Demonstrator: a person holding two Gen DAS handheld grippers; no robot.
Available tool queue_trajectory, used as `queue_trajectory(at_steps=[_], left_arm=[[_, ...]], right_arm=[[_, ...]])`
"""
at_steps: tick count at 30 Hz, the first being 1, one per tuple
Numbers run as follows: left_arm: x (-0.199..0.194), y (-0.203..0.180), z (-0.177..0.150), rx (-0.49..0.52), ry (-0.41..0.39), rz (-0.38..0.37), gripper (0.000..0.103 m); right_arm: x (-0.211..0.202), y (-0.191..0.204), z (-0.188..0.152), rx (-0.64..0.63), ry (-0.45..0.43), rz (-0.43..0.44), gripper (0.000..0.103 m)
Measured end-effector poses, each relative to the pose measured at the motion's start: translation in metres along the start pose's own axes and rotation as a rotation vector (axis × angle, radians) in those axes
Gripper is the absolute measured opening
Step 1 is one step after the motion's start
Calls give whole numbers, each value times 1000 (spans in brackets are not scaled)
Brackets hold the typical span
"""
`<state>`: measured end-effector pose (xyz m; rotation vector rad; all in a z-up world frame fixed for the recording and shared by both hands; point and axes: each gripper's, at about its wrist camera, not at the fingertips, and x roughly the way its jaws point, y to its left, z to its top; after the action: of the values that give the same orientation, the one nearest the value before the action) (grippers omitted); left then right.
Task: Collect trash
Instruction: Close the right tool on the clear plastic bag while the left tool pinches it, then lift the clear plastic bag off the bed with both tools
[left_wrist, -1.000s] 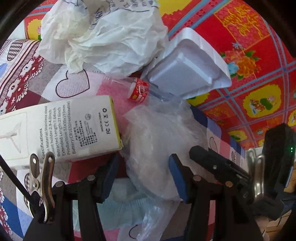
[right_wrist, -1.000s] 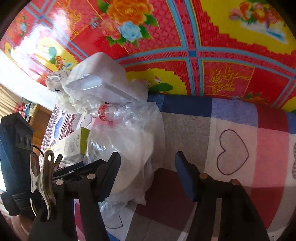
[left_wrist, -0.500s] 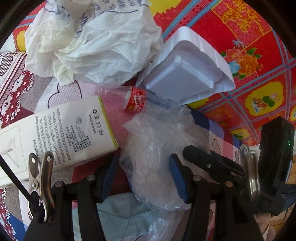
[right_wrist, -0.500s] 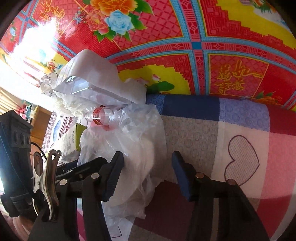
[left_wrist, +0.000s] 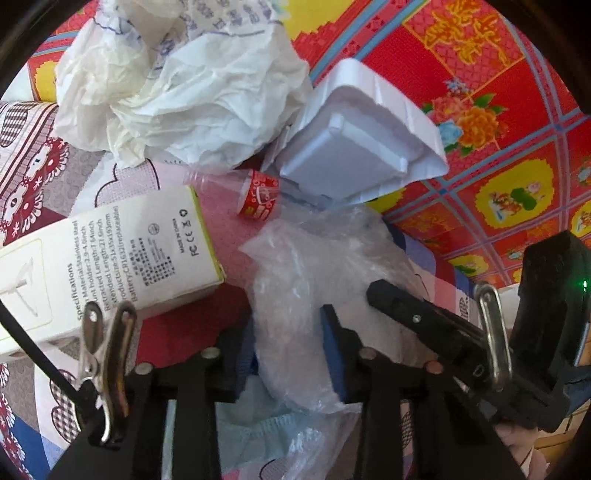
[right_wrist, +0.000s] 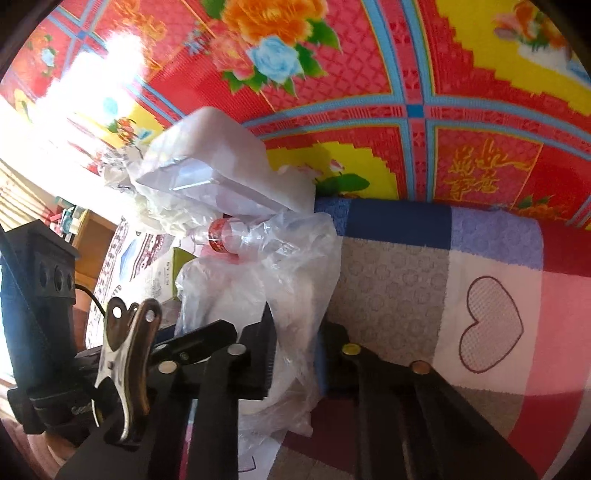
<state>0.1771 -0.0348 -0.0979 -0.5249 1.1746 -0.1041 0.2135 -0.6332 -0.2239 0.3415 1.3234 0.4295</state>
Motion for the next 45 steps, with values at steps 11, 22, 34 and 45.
queue_trajectory(at_steps=[11,22,34,45], left_arm=[[-22,-15,-7,82,-27,-4,25],[-32,-46,-20,190,-21,-37,24],[-31,-82,-39,311,16,-72,24],[-36,-119,-62,414,32,-101,24]], right_arm=[[-36,3,-16,32,-72,18,11],[-86,-17,-36,103,-144,24,11],[-113,-21,-65,188,-229,-10,11],[-151,-36,-100,257,-304,-43,11]])
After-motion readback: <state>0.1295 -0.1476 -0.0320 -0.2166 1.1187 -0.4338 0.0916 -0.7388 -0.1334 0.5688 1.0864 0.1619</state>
